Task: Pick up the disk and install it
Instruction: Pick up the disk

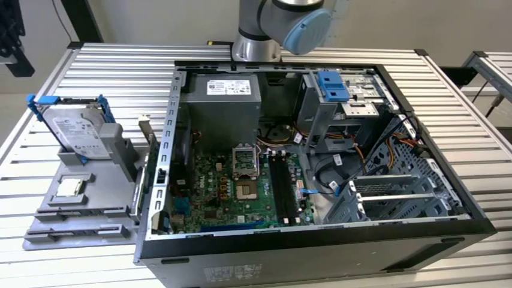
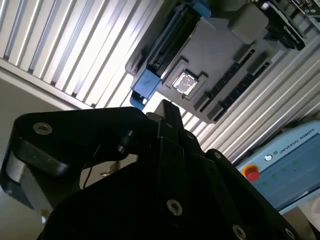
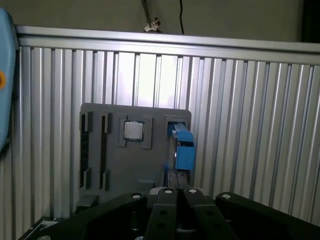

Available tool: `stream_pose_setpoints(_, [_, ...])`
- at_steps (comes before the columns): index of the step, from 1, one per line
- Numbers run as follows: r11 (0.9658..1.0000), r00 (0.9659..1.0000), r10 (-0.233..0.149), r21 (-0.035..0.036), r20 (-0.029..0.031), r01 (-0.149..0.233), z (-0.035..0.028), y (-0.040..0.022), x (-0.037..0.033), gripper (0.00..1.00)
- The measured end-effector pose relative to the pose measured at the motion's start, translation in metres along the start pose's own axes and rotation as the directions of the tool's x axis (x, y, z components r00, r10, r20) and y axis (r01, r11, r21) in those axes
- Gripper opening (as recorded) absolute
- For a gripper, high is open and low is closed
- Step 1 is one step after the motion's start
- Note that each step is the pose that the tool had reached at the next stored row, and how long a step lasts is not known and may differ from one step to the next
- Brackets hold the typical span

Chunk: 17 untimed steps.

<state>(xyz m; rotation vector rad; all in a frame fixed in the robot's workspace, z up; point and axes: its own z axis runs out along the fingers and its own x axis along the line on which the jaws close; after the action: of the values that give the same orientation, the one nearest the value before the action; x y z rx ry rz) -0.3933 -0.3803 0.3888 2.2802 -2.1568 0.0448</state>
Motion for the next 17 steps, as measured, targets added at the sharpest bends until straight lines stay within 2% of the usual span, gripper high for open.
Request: stream_pose_setpoints(17, [1.0, 1.0, -0.003, 0.0002, 0.0008, 0.003, 0.0001, 0.0001, 0.0, 0.0])
